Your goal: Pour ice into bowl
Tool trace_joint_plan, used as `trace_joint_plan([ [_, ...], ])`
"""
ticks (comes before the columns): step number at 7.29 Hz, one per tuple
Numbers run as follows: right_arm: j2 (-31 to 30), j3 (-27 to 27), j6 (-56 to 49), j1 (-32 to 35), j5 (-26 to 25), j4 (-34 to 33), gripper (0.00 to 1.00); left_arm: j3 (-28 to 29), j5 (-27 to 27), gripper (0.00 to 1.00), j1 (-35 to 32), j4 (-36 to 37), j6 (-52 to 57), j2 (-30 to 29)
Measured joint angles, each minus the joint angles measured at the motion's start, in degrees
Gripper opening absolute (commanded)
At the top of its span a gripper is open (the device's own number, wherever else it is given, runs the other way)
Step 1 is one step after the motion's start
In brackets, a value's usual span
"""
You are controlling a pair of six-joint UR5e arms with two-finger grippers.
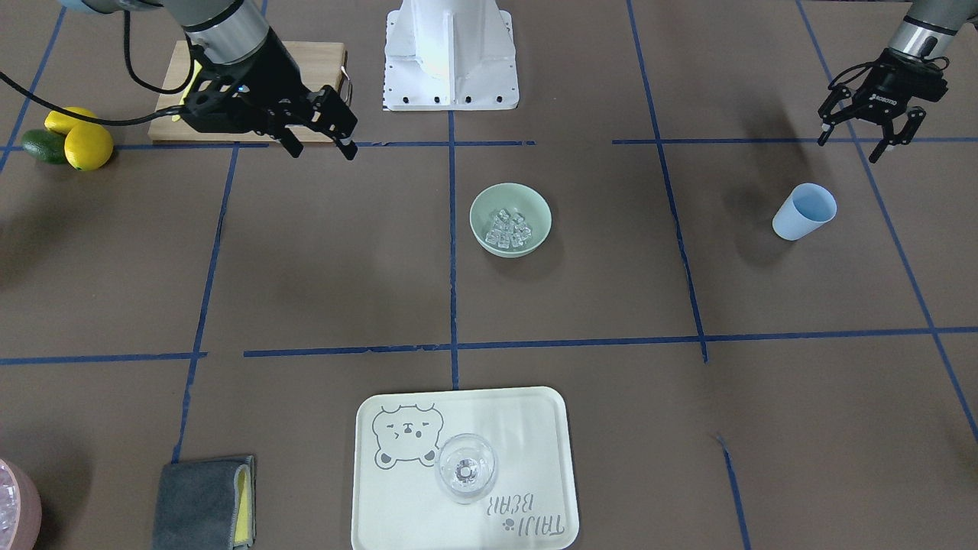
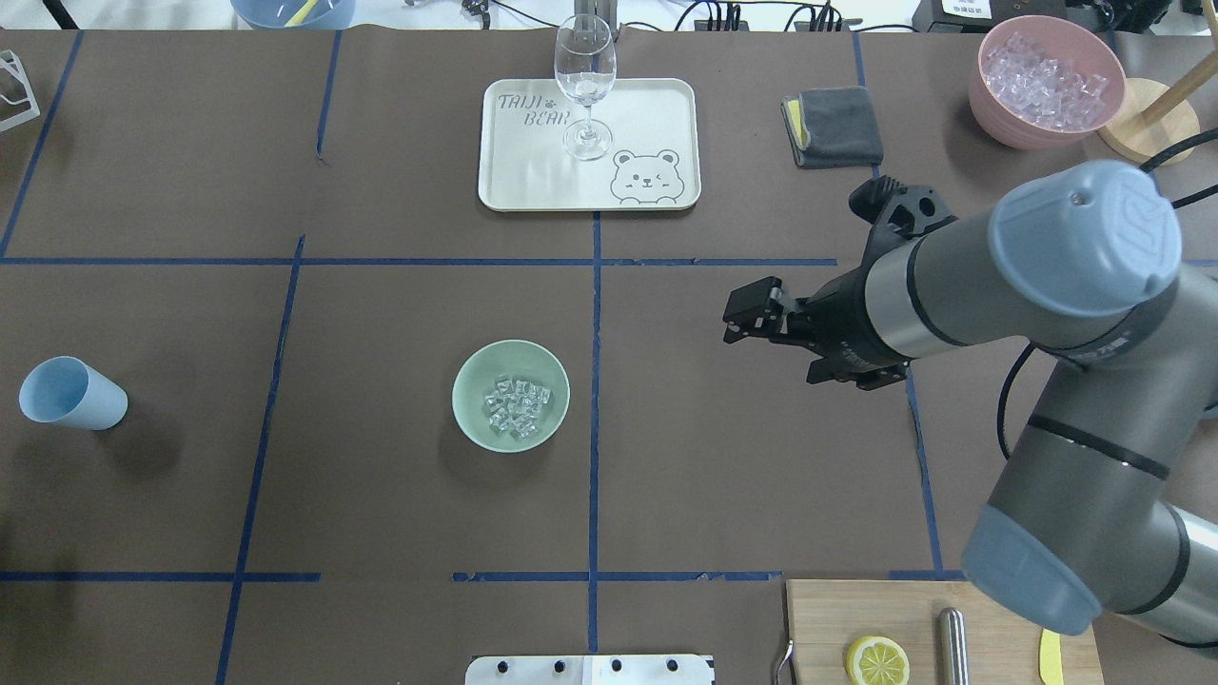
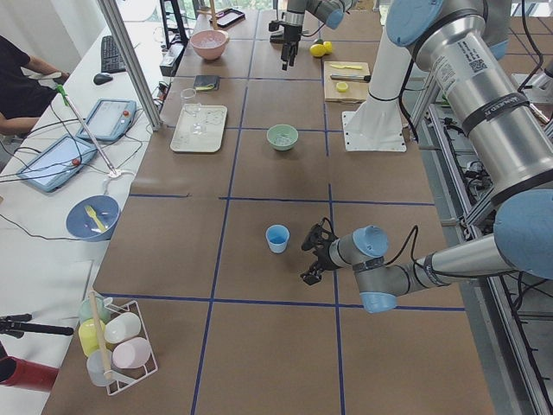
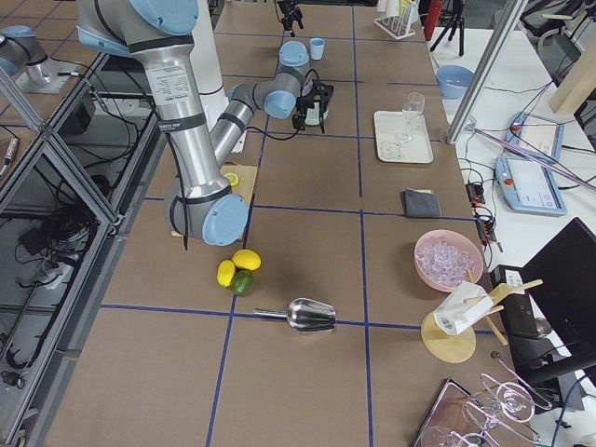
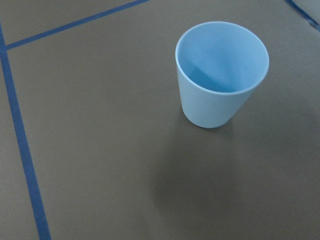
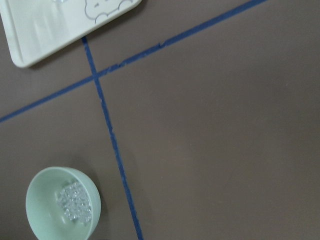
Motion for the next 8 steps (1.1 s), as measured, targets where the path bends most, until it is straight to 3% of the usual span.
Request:
trace_joint_plan([
  [2, 4.55, -4.91, -0.03, -5.84, -4.69, -0.17, 1.0, 0.66, -14.18, 1.0, -16.11, 9.02, 4.96, -6.13],
  [5, 13.86, -16.43, -0.07, -8.71, -8.13, -0.27, 1.0, 0.07, -27.59, 1.0, -33.35, 24.71, 17.55, -11.69],
  [8, 22.83, -28.09, -0.9, -10.23, -9.71, -0.32, 1.0, -3.95, -33.2, 1.0, -43.22, 36.27, 23.84, -13.05],
])
